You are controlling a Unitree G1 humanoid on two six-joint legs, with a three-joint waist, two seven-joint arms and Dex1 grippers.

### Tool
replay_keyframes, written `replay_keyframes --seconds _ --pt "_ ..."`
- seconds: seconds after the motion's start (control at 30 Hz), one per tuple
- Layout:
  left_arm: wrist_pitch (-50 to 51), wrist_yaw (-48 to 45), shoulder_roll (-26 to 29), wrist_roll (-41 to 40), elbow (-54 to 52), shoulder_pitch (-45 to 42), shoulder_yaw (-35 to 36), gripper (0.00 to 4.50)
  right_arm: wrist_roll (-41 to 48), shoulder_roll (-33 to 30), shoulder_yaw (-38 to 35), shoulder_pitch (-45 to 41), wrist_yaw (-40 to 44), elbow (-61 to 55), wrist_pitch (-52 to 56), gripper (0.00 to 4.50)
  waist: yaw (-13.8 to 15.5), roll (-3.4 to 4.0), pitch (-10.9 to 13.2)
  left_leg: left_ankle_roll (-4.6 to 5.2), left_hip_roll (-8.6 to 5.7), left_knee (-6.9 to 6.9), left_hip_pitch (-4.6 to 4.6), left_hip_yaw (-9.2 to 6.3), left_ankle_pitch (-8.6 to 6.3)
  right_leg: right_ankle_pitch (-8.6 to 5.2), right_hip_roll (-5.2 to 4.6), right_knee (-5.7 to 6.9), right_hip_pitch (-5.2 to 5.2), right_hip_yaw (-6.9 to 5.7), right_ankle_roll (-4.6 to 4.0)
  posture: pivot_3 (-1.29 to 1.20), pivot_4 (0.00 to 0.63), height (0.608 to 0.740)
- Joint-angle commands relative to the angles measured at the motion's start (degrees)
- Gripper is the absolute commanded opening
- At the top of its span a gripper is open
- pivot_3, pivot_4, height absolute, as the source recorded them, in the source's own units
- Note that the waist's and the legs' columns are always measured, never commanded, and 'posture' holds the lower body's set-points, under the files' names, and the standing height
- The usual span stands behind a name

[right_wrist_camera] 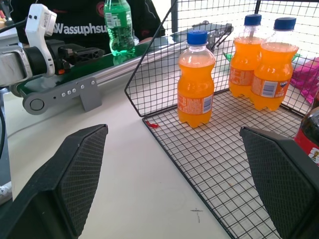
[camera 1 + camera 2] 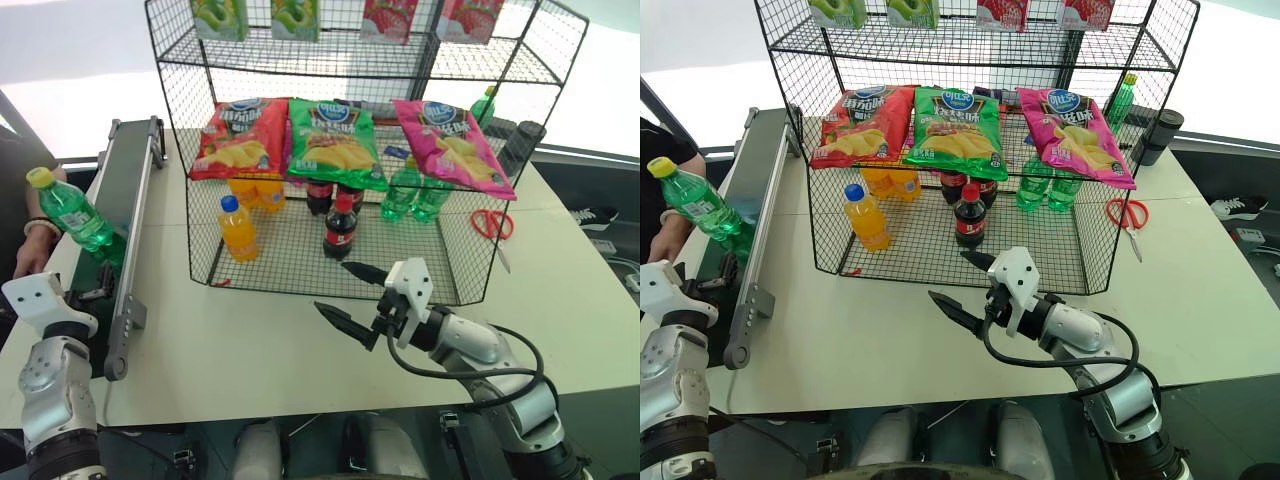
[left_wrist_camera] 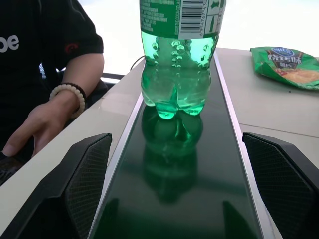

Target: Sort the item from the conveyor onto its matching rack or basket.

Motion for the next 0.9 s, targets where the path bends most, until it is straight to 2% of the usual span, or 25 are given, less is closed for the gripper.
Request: replay_keyframes --seconds 0.03,0.77,0.87,0.9 --pt "-1.44 0.64 1.33 0.16 -1.25 -0.62 1.58 4.5 0.69 0.47 -0.07 -0.64 0.33 -0.67 -0.76 4.42 0.01 0.0 0.0 0.0 0.0 0.0 0.0 0.0 0.0 0.0 0.0 0.0 0.0 0.0 0.0 0.0 0.15 0.734" --pt "-2.96 1.6 2.1 -0.17 -1.08 -0.76 2.03 4.5 0.94 0.79 0.26 -0.49 0.59 -0.64 -0.56 4.42 0.01 0.0 0.0 0.0 0.0 -0.01 -0.05 0.0 0.0 0.0 -0.01 -0.01 -0.06 0.0 0.0 0.0 0.15 0.734" --pt "-3.0 1.44 1.78 -0.49 -1.64 -0.26 2.11 3.63 0.97 0.77 0.23 -0.44 0.6 -0.7 -0.55 4.5 0.01 0.0 0.0 0.0 0.0 -0.01 -0.05 0.0 0.0 0.0 -0.01 -0.01 -0.06 0.0 0.0 0.0 0.15 0.734" --pt "-3.01 1.47 1.73 -0.49 -1.78 -0.09 2.13 3.21 0.98 0.78 0.22 -0.4 0.58 -0.73 -0.55 4.5 0.02 0.01 0.01 0.0 0.0 -0.01 -0.05 0.0 0.0 0.0 -0.01 -0.01 -0.06 0.0 0.0 0.0 0.15 0.734"
